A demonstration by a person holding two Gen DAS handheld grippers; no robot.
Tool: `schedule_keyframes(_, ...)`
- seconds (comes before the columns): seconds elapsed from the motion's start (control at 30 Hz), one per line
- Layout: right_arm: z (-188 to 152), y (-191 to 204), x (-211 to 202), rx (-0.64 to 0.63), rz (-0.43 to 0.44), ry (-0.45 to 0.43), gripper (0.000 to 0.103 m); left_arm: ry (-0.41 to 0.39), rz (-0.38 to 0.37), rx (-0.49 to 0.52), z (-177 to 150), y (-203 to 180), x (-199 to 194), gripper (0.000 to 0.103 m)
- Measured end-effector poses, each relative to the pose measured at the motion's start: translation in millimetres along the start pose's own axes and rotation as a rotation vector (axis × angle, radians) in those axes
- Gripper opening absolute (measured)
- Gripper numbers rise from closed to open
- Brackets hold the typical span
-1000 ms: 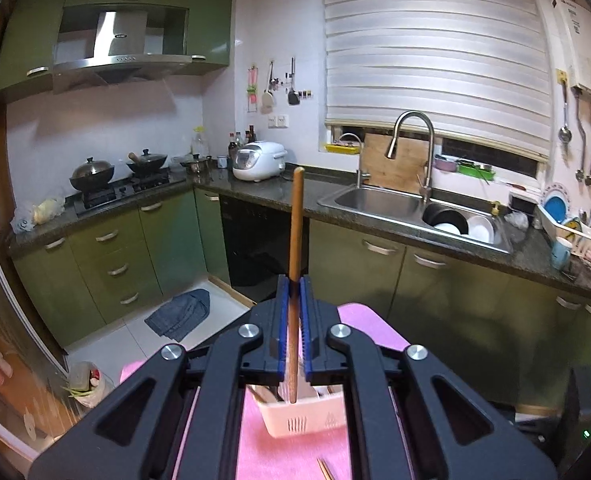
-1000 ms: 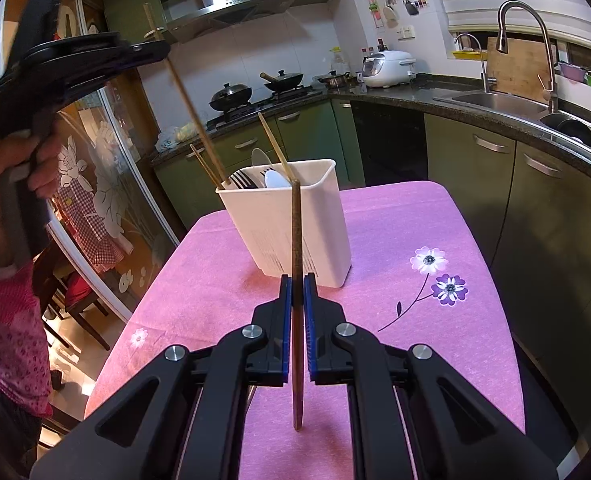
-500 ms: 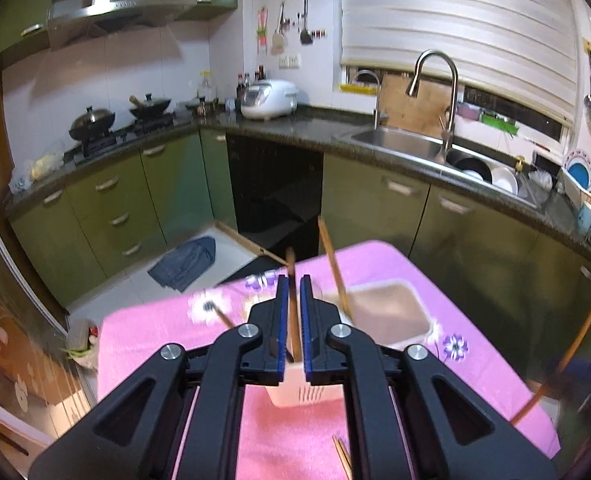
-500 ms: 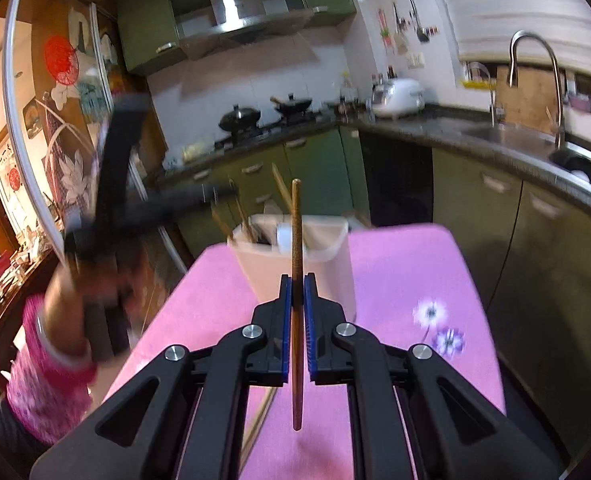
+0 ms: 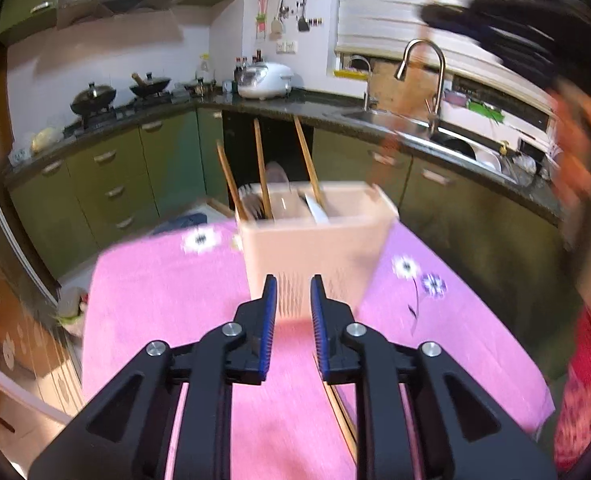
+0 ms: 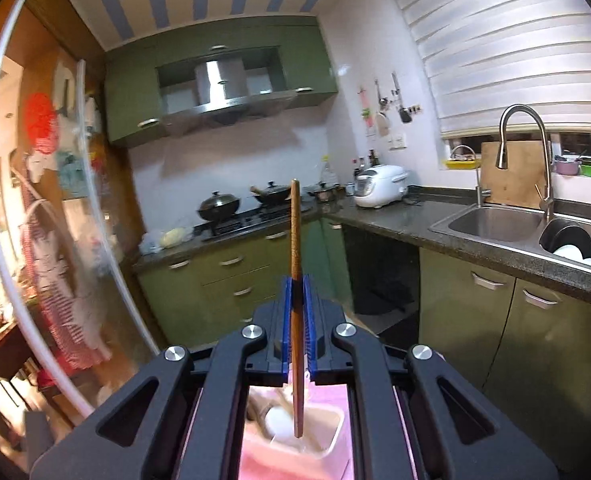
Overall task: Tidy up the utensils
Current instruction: 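Lower the chopsticks into the holder and open both tools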
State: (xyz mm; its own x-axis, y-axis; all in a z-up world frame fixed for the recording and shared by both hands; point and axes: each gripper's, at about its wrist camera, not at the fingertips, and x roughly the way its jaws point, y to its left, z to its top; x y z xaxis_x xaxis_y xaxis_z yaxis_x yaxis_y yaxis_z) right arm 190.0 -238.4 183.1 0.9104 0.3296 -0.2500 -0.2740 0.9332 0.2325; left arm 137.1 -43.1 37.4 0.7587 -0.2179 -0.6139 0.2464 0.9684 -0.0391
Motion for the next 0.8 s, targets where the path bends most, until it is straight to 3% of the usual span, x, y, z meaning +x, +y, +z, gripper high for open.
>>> schedule_keyframes(0.17,-35.0,-5.0,52.7,-0.012,-0.04,0.122,0.007,0.073,-0.045,-0.03,-34.8,-6.0,7.3,0.017)
schedule_keyframes(0.3,-65.7,-5.5,65.2,-0.036,-0.048,0.166,0.007,0.109,-0.074,-0.073,-50.0,-5.3,14.9,0.022)
schedule_keyframes(0.33,-71.2,-5.4,65.8,-0.044,-0.05,0.171,0.009,0.114,-0.076,-0.076,-51.7,-4.9,15.9,0.022)
schedule_keyframes(0.37,-76.1,-5.2,63.8,-0.051,-0.05,0.169,0.02,0.122,-0.078,-0.08,-54.4,-6.2,18.4,0.022)
schedule_keyframes(0.43,-83.5,-4.6,54.7,-0.064,-0.059,0.151,0.038,0.135,-0.076,-0.089,-59.6,-9.0,23.3,0.022)
schedule_keyframes(0.67,-98.3,-10.8,-21.2,-0.055,-0.057,0.03,0.042,0.169,-0.053,-0.086,-75.6,-22.8,39.0,0.022)
schedule_keyframes(0.8,-127.2,-21.9,-75.9,-0.026,-0.062,-0.007,0.048,0.209,-0.032,-0.072,-89.0,-27.9,52.3,0.023)
